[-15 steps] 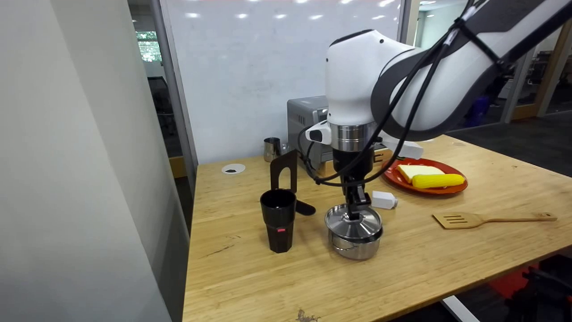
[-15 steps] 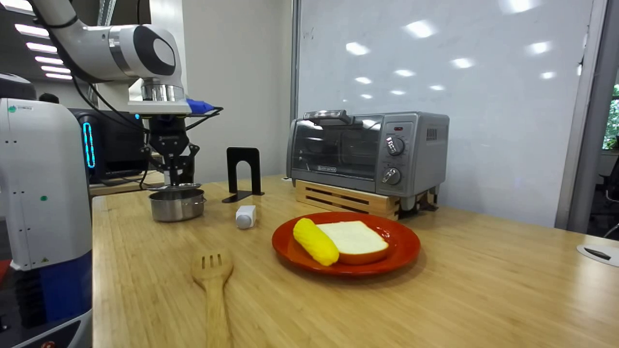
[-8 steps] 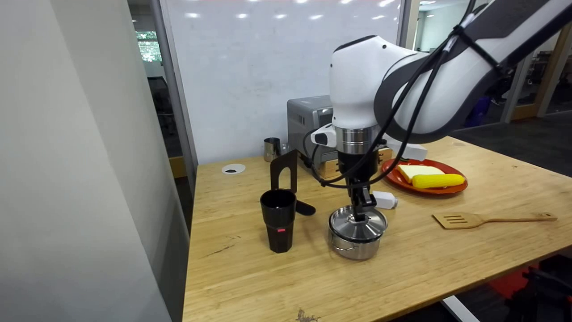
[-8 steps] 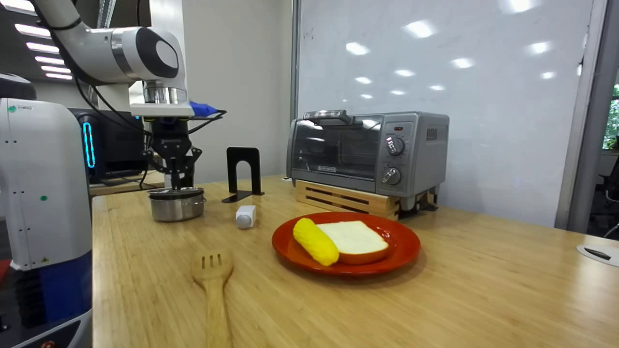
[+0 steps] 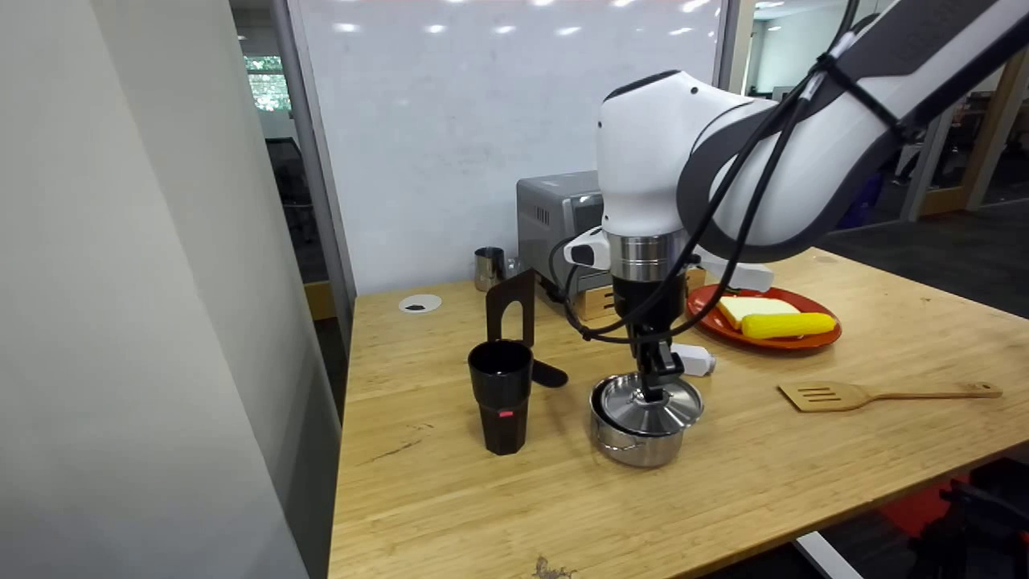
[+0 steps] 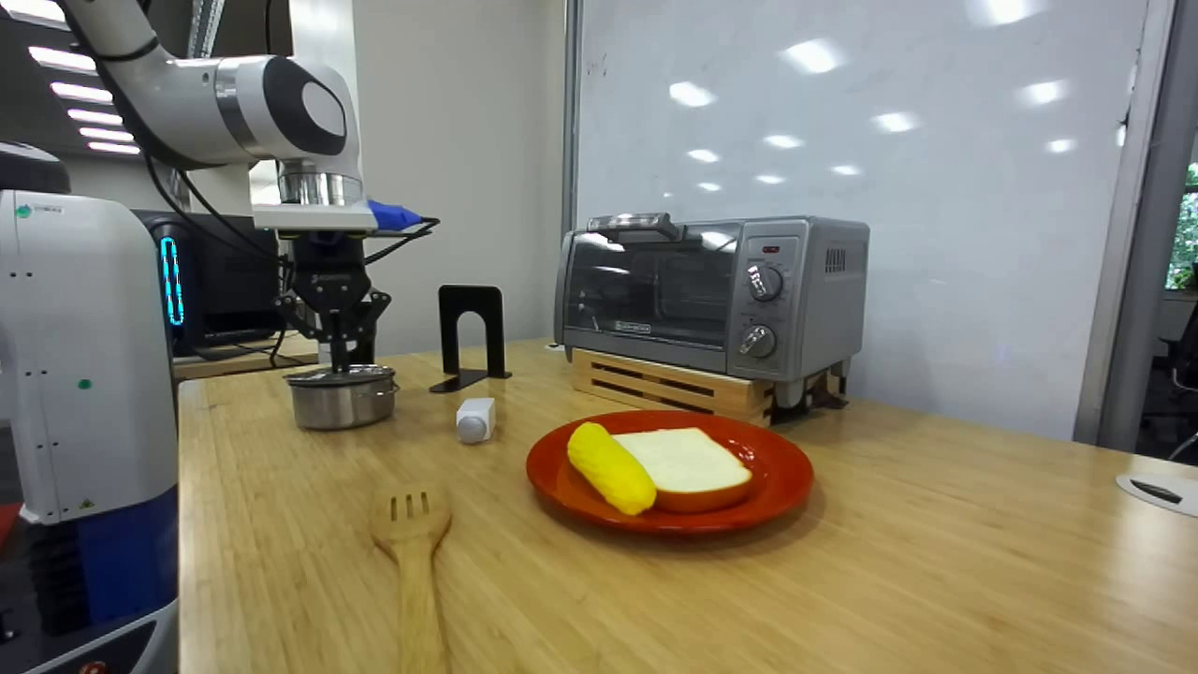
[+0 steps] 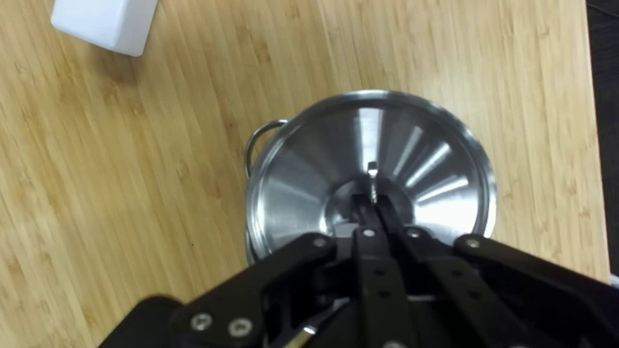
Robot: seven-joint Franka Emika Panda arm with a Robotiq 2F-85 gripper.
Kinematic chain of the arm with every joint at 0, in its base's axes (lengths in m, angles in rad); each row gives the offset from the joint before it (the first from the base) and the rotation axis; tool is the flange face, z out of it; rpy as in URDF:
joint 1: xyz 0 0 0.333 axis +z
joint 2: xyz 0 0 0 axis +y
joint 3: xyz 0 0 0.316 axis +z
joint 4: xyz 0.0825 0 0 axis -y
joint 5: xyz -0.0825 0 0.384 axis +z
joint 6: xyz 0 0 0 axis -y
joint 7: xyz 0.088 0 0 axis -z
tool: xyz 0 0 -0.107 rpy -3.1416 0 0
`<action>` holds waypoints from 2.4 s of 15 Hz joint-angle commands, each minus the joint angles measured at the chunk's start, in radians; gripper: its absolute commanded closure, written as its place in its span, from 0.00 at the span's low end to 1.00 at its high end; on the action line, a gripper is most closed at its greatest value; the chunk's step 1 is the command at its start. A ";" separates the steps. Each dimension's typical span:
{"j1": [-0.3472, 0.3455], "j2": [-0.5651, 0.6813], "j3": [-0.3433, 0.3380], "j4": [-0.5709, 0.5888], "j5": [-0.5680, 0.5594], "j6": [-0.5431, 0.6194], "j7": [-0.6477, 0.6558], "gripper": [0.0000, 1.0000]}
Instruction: Pick the lid and cover the pot
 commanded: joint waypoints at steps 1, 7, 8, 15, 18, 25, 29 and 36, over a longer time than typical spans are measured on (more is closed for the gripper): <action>-0.013 -0.022 0.007 -0.024 -0.003 0.014 -0.035 0.99; -0.010 -0.020 0.008 -0.023 -0.011 0.018 -0.049 0.99; -0.009 -0.020 0.009 -0.023 -0.012 0.019 -0.049 0.99; -0.002 -0.018 0.011 -0.025 -0.037 0.036 -0.056 0.99; -0.001 -0.017 0.010 -0.028 -0.055 0.049 -0.060 0.99; -0.004 -0.010 0.016 -0.030 -0.050 0.072 -0.093 0.99; -0.003 -0.009 0.022 -0.035 -0.049 0.095 -0.109 0.99; -0.004 -0.009 0.025 -0.041 -0.047 0.112 -0.123 0.99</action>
